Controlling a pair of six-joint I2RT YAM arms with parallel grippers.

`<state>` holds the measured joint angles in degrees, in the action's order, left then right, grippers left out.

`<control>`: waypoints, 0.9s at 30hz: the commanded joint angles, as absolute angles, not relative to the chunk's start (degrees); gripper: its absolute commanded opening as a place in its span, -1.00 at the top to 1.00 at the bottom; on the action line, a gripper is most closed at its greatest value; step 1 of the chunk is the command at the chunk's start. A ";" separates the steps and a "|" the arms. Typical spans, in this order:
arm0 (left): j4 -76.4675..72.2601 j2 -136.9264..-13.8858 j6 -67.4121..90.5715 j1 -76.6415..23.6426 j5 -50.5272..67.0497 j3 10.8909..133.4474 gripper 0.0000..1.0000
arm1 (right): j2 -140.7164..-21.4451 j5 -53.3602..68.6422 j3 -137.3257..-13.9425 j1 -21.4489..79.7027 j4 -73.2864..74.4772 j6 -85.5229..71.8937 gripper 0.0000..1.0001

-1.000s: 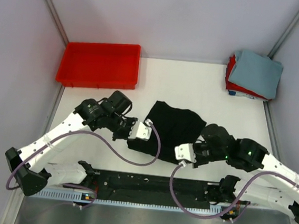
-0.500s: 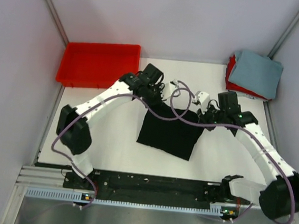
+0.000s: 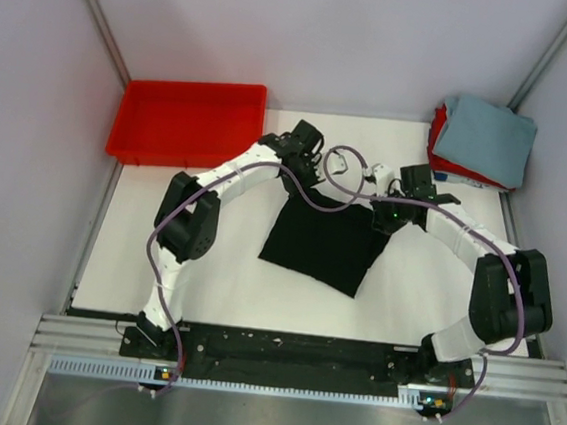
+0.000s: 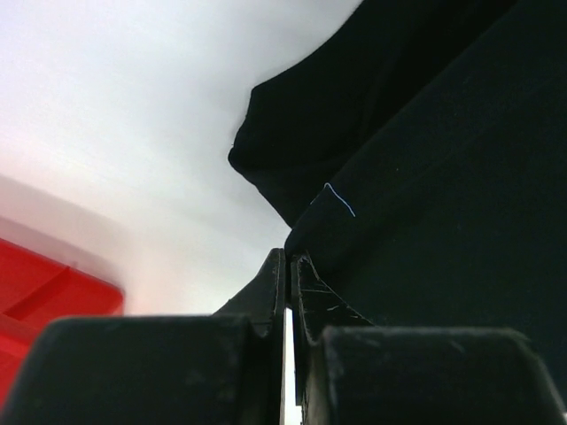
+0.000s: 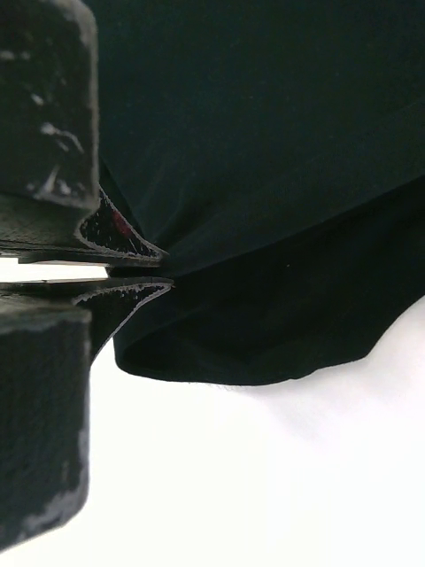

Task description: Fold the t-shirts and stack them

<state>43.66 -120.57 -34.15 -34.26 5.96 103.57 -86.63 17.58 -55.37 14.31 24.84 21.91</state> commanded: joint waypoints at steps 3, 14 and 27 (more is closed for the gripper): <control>40.25 -124.10 -33.40 -32.26 -1.41 107.75 1.00 | -91.40 13.00 -60.55 11.95 24.08 17.67 1.00; 35.94 -117.77 -32.08 -32.34 3.43 103.09 1.00 | -81.12 12.66 -56.60 11.78 26.45 14.43 1.00; 40.17 -119.37 -25.31 -29.97 4.30 107.42 -0.17 | -89.49 9.06 -64.70 2.20 28.48 -16.16 -0.13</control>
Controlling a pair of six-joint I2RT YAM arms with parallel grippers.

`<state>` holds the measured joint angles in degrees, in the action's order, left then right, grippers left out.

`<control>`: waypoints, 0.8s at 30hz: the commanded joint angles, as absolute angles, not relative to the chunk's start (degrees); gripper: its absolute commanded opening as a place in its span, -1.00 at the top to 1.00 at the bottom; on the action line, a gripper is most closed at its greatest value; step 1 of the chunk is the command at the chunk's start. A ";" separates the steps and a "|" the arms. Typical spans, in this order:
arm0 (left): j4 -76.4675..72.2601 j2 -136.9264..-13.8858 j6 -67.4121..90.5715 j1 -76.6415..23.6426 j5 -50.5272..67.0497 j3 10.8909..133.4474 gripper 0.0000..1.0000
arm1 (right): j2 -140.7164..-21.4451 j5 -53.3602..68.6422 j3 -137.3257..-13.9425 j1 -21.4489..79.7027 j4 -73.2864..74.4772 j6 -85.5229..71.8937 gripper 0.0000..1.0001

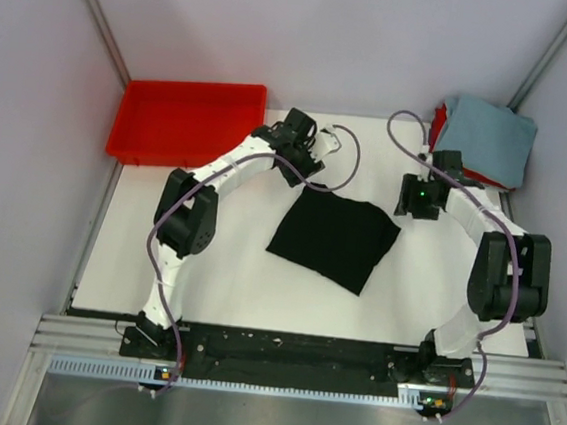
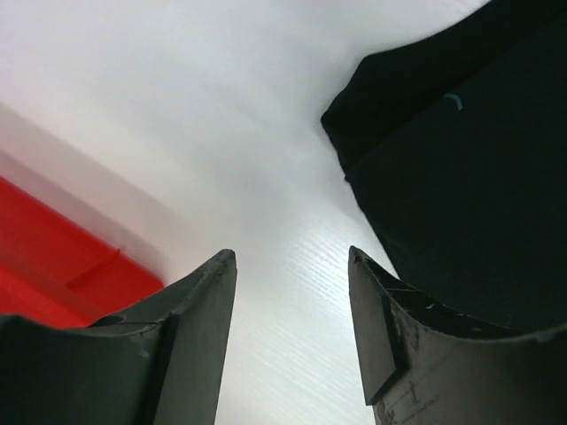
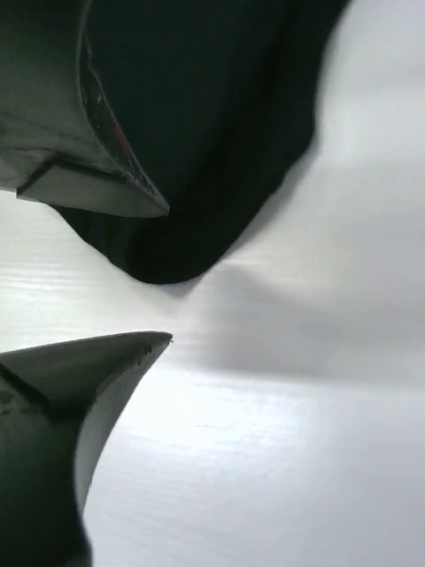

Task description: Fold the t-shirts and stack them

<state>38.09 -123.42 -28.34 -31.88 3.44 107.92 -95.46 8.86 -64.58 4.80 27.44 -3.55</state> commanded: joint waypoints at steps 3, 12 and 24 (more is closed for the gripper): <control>37.97 -114.19 -24.70 -29.62 7.20 100.57 -0.25 | -82.29 9.83 -57.33 2.11 25.50 -20.81 -0.50; 37.00 -115.39 -16.18 -29.62 14.24 94.39 -0.22 | -83.74 17.93 -44.21 2.20 13.11 -31.72 -0.52; 39.46 -123.40 -14.15 -29.44 18.37 96.59 0.44 | -100.89 28.48 -53.08 9.14 0.44 -38.32 -0.10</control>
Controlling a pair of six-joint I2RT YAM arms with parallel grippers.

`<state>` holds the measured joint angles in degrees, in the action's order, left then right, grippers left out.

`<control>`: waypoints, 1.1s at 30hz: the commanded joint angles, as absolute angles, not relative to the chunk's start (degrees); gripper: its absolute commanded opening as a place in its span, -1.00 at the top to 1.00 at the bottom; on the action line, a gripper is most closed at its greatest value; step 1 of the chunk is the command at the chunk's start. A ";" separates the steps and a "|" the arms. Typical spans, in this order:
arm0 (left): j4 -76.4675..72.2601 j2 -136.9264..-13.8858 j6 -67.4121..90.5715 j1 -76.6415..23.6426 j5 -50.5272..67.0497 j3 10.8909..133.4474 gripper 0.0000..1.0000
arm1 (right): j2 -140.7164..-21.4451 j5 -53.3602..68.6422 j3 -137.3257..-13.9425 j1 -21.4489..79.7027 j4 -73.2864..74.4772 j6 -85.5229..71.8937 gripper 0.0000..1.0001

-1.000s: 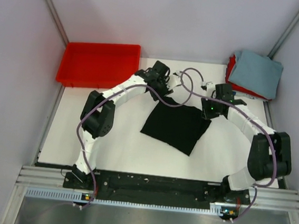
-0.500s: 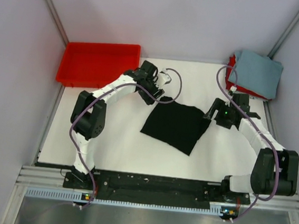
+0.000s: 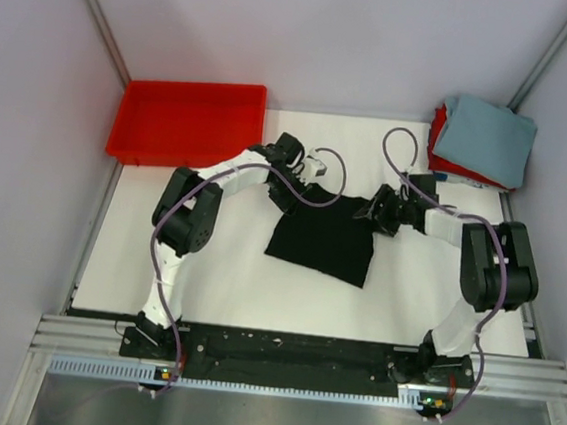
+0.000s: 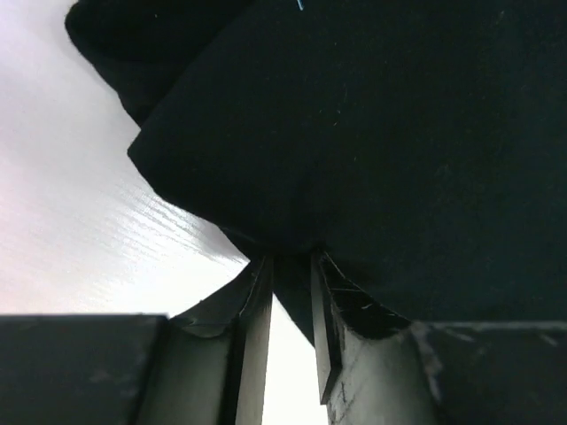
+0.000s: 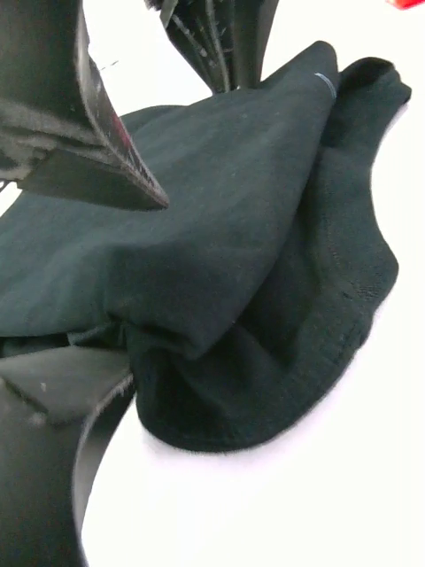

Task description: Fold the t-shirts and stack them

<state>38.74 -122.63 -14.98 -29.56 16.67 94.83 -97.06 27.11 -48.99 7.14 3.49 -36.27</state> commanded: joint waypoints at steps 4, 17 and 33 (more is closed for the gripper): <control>39.55 -123.05 -14.24 -28.22 18.46 96.50 0.53 | -102.74 27.16 -57.38 9.14 2.19 -36.66 0.68; 42.01 -111.28 -19.24 -22.15 13.10 95.19 0.05 | -110.30 17.69 -85.32 7.39 33.99 -6.53 1.00; 44.56 -105.12 -22.32 -21.97 12.48 89.65 -0.08 | -123.21 -4.02 -122.76 1.67 47.11 10.19 1.00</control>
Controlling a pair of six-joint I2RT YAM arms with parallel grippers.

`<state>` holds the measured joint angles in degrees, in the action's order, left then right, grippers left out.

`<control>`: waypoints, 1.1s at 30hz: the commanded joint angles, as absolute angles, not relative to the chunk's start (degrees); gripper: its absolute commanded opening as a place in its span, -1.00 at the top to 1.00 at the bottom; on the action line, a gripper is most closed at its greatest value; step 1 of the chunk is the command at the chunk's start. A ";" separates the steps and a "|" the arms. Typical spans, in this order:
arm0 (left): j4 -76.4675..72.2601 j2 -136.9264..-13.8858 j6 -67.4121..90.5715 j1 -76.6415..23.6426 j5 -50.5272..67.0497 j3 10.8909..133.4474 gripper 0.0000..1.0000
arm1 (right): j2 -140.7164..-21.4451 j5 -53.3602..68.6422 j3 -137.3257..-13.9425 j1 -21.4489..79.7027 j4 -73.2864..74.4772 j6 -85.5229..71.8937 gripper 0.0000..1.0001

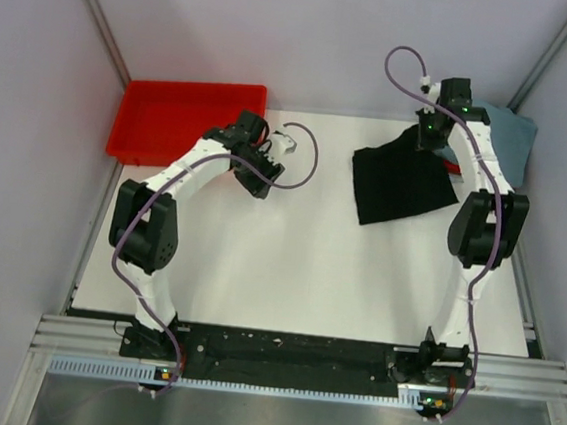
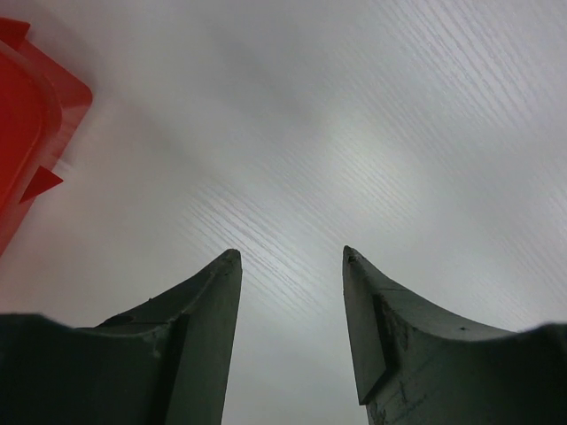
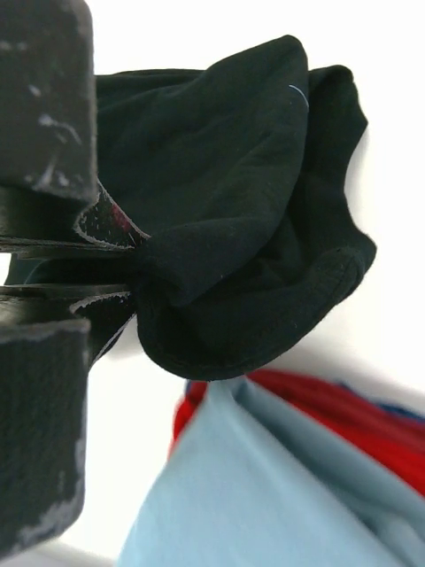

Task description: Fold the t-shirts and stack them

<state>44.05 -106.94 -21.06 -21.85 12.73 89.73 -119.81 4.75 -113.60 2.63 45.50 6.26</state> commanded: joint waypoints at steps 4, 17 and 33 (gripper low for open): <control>45.61 -106.17 -22.67 -21.88 12.30 90.26 -0.09 | -127.08 -8.43 -131.38 0.36 47.11 9.93 1.00; 46.14 -109.16 -23.20 -21.97 11.51 90.97 -0.09 | -128.06 -10.99 -142.20 -2.20 42.71 10.72 1.00; 46.41 -110.04 -23.38 -21.97 11.60 90.70 -0.09 | -124.19 -12.04 -146.16 -3.78 41.22 20.30 1.00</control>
<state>46.52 -110.24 -22.68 -21.85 11.49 89.65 -129.75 -10.28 -142.47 -2.31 45.80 17.50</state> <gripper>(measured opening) 0.545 0.049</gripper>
